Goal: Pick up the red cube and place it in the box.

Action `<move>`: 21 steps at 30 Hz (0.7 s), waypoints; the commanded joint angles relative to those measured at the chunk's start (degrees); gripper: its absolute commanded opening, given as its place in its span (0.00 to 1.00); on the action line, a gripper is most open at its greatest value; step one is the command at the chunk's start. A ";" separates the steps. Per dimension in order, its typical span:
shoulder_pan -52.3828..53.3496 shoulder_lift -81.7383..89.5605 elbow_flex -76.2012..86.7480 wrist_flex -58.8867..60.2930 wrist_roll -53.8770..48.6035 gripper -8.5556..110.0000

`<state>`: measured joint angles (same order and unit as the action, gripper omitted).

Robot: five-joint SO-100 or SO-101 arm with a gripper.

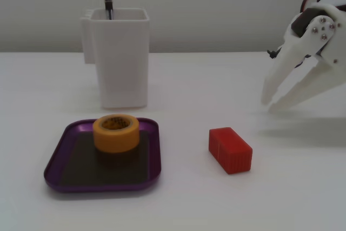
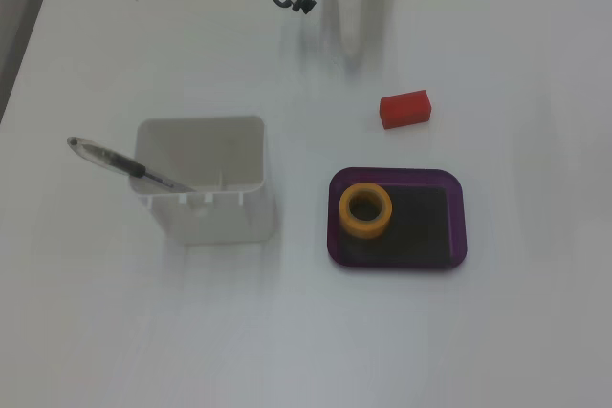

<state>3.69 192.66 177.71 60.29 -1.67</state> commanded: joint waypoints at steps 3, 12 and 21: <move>-8.96 2.64 0.79 -3.69 5.62 0.07; -8.96 2.64 0.79 -3.69 5.62 0.07; -8.09 2.55 -2.29 -5.36 5.27 0.07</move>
<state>-5.01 192.66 177.45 56.69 3.60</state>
